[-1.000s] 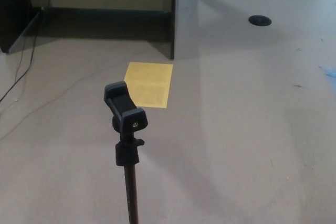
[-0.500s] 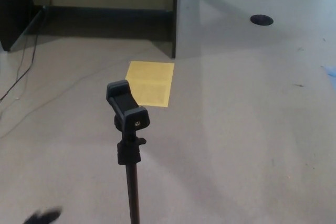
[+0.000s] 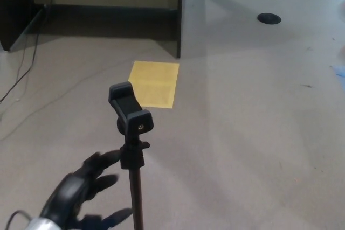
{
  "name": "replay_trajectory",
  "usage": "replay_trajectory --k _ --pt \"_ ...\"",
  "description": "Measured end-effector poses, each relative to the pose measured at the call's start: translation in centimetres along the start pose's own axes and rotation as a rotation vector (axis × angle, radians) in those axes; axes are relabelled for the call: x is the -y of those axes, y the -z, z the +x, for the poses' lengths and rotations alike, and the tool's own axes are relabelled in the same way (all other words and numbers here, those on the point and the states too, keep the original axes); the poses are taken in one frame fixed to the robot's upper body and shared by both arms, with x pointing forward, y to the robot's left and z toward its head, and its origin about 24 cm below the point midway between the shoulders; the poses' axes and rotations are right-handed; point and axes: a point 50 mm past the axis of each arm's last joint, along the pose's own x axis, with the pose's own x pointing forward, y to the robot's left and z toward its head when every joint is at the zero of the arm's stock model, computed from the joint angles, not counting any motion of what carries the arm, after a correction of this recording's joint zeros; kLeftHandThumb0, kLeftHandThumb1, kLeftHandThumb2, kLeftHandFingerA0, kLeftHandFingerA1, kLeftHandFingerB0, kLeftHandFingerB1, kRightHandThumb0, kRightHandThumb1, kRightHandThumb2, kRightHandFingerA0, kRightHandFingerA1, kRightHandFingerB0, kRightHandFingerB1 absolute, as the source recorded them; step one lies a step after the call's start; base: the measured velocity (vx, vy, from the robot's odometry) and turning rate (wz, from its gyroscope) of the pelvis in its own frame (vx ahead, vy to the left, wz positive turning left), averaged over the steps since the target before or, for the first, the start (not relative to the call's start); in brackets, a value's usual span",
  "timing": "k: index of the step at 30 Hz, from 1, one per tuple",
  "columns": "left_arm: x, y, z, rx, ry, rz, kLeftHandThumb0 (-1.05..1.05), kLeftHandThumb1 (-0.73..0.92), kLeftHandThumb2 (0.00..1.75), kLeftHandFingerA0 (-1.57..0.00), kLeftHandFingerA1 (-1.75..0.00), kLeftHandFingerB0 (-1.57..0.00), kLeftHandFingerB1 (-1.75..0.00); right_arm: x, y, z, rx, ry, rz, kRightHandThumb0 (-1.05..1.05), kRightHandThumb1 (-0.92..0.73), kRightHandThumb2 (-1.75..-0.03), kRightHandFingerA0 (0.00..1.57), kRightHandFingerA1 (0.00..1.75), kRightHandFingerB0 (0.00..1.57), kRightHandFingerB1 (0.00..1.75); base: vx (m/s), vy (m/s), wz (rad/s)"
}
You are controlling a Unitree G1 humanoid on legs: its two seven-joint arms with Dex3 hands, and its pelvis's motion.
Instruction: There is a tripod standing in front of the robot and the robot extends its left arm to grab it. It lifts the tripod and passes it to a person.
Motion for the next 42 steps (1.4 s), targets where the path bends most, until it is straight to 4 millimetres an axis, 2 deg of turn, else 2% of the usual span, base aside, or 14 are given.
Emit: replay_trajectory --k 10,15,19,22,31,34,35,37,39,40,41,42 --pt "2.2 -2.9 2.6 0.050 0.085 -0.052 -0.60 0.40 0.68 -0.24 -0.44 -0.08 -0.34 0.1 -0.6 0.1 0.025 0.005 -0.006 -0.38 -0.71 -0.62 0.74 0.43 0.50 0.37 0.00 0.000 0.00" --pt "3.4 -4.4 3.9 0.059 0.139 -0.046 -0.53 0.43 0.65 -0.27 -0.44 -0.08 -0.31 0.3 -1.1 0.3 0.043 0.010 -0.014 -0.39 -0.70 -0.61 0.73 0.43 0.51 0.37 0.00 0.000 0.00" --pt "4.2 -5.0 4.6 0.055 0.171 -0.044 -0.52 0.45 0.68 -0.43 -0.49 -0.07 -0.32 0.5 -1.3 0.4 0.044 0.013 -0.014 -0.38 -0.71 -0.62 0.74 0.43 0.50 0.37 0.00 0.000 0.00" --pt "4.7 -5.1 4.9 0.052 0.185 -0.039 -0.53 0.46 0.68 -0.48 -0.49 -0.08 -0.33 0.6 -1.4 0.5 0.046 0.014 -0.013 -0.39 -0.71 -0.62 0.73 0.43 0.50 0.37 0.00 0.000 0.00" --pt "5.1 -3.4 5.1 -0.032 0.184 -0.003 -0.47 0.46 0.65 -0.43 -0.46 -0.11 -0.32 0.8 -1.8 0.6 0.065 0.007 -0.011 -0.39 -0.70 -0.61 0.70 0.43 0.51 0.37 0.00 0.000 0.00" --pt "4.9 -2.3 5.2 -0.084 0.174 0.021 -0.48 0.46 0.65 -0.49 -0.47 -0.13 -0.33 0.7 -1.9 0.6 0.071 0.003 -0.010 -0.39 -0.70 -0.61 0.69 0.43 0.50 0.37 0.00 0.000 0.00" --pt "4.9 -1.9 5.2 -0.104 0.170 0.027 -0.48 0.46 0.66 -0.50 -0.47 -0.13 -0.33 0.7 -1.9 0.6 0.071 0.002 -0.009 -0.47 -0.58 -0.85 0.64 0.56 0.45 0.50 0.00 0.000 0.00" --pt "4.9 -1.1 5.2 -0.139 0.159 0.044 -0.45 0.48 0.65 -0.53 -0.47 -0.12 -0.32 0.8 -2.0 0.7 0.073 0.002 -0.012 -0.46 -0.58 -0.84 0.64 0.57 0.45 0.50 0.00 0.000 0.00" --pt "5.0 -0.5 5.3 -0.163 0.150 0.056 -0.39 0.52 0.65 -0.65 -0.51 -0.13 -0.32 0.9 -2.2 0.7 0.080 0.005 -0.014 -0.46 -0.58 -0.84 0.63 0.56 0.46 0.50 0.00 0.000 0.00" --pt "5.0 -0.3 5.3 -0.170 0.145 0.063 -0.35 0.54 0.65 -0.68 -0.52 -0.13 -0.32 0.9 -2.2 0.7 0.081 0.006 -0.015 -0.39 -0.70 -0.61 0.69 0.43 0.49 0.37 0.00 0.000 0.00" --pt "5.0 -0.2 5.3 -0.174 0.140 0.070 -0.35 0.54 0.65 -0.68 -0.52 -0.13 -0.32 0.9 -2.3 0.7 0.083 0.006 -0.015 -0.39 -0.70 -0.61 0.69 0.43 0.49 0.37 0.00 0.000 0.00" --pt "5.1 -0.1 5.4 -0.177 0.131 0.084 -0.27 0.64 0.59 -0.73 -0.48 -0.17 -0.28 1.0 -2.3 0.7 0.086 0.008 -0.015 -0.39 -0.70 -0.62 0.68 0.43 0.49 0.37 0.00 0.000 0.00"
